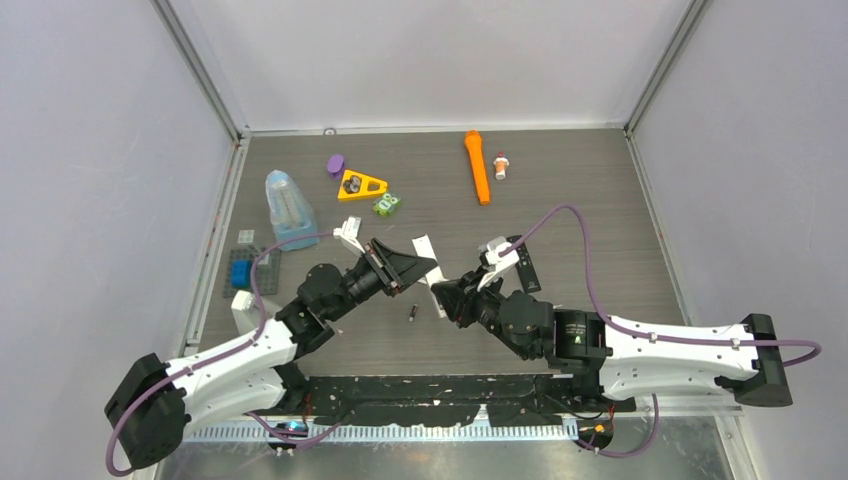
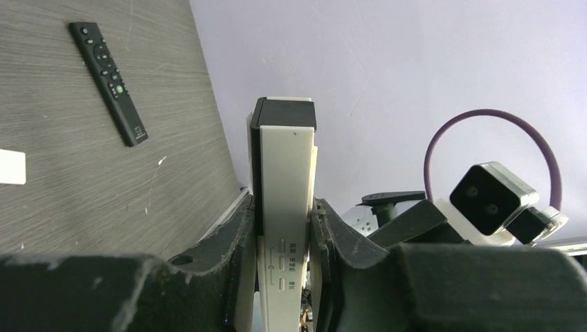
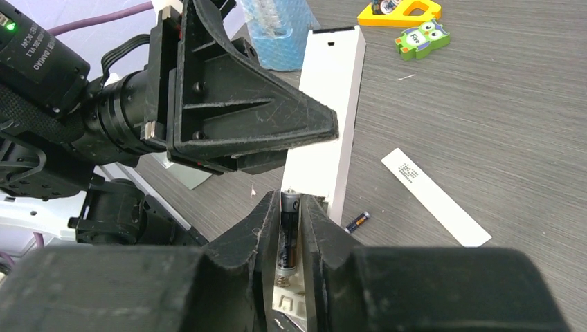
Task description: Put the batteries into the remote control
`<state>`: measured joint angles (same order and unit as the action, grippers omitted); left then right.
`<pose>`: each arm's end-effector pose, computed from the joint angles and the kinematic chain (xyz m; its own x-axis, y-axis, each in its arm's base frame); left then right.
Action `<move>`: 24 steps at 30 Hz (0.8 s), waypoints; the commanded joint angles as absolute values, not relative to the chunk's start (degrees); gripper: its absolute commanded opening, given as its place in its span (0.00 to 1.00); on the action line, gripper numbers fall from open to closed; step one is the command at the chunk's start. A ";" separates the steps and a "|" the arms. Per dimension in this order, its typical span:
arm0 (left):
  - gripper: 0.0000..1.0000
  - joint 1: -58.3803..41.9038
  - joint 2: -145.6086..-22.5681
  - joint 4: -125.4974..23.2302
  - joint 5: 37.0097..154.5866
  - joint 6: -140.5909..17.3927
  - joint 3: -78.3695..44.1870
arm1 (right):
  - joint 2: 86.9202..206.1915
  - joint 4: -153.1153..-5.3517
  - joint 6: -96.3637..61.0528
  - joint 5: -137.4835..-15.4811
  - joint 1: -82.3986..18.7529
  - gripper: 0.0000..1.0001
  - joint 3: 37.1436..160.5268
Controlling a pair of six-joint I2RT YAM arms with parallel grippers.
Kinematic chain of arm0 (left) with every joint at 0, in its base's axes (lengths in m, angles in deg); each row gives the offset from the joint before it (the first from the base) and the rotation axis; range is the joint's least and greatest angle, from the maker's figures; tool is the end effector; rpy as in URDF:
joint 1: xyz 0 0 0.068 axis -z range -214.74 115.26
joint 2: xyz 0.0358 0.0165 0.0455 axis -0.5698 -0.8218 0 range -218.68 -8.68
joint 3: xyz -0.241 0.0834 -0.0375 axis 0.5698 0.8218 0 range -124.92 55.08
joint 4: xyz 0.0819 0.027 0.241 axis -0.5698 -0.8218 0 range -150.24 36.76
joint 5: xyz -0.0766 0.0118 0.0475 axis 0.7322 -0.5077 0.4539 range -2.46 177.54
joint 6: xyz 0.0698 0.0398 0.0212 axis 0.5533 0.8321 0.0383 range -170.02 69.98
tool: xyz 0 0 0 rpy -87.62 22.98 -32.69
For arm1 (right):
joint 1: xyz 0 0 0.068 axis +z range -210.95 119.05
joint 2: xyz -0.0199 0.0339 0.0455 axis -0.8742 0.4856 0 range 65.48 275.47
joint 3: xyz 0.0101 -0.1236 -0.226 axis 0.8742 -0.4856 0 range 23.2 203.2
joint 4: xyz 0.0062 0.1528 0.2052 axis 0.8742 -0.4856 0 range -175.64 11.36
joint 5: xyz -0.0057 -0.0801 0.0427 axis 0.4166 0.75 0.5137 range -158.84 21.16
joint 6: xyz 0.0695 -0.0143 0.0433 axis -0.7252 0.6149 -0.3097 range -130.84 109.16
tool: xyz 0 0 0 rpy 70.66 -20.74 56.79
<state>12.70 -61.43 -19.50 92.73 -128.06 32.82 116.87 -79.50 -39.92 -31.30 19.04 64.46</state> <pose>0.1657 -0.1901 0.2499 -0.7694 -0.6026 -0.2118 0.2020 0.0851 -0.9757 0.0854 0.2288 0.2995 -0.3580 0.1891 -0.9144 -0.5754 0.7266 0.3756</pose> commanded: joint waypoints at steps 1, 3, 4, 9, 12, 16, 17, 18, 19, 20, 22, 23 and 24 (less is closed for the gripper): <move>0.00 12.55 -61.67 -11.41 93.59 -129.78 32.31 | 116.58 -78.11 -38.18 -31.14 19.52 0.26 66.09; 0.00 12.55 -62.02 -10.94 93.68 -129.99 32.45 | 116.67 -78.26 -38.53 -31.18 19.55 0.29 66.87; 0.00 12.55 -62.19 -10.53 93.89 -130.04 32.50 | 116.65 -79.60 -38.70 -31.10 19.56 0.31 67.10; 0.00 12.55 -62.68 -9.52 94.08 -130.18 32.64 | 114.88 -81.56 -40.04 -30.52 19.60 0.45 69.22; 0.00 12.55 -62.72 -8.87 94.17 -130.10 32.76 | 113.30 -82.95 -41.00 -30.71 19.49 0.50 70.32; 0.00 12.55 -63.04 -7.49 94.58 -129.43 32.84 | 110.34 -84.59 -42.78 -31.88 19.52 0.57 72.07; 0.00 12.59 -63.19 -7.13 94.73 -129.21 32.91 | 109.97 -85.22 -43.43 -32.44 19.50 0.58 72.33; 0.00 12.56 -63.32 -6.77 94.97 -129.04 32.97 | 109.29 -85.67 -43.88 -32.76 19.48 0.61 73.04; 0.00 12.55 -63.48 -6.11 95.21 -128.72 33.00 | 109.05 -87.05 -45.36 -32.99 19.52 0.62 73.43; 0.00 12.55 -63.67 -5.28 95.41 -128.56 33.14 | 108.65 -87.90 -46.20 -33.03 19.48 0.66 74.21; 0.00 12.55 -64.07 -3.49 95.80 -128.04 33.35 | 108.37 -92.53 -50.77 -32.11 19.41 0.77 75.88; 0.00 12.55 -64.18 -2.82 95.90 -127.65 33.45 | 108.37 -96.70 -55.03 -31.27 19.31 0.81 76.39; 0.00 12.55 -64.21 -2.26 96.10 -127.44 33.51 | 108.34 -98.57 -56.84 -31.25 18.92 0.88 77.10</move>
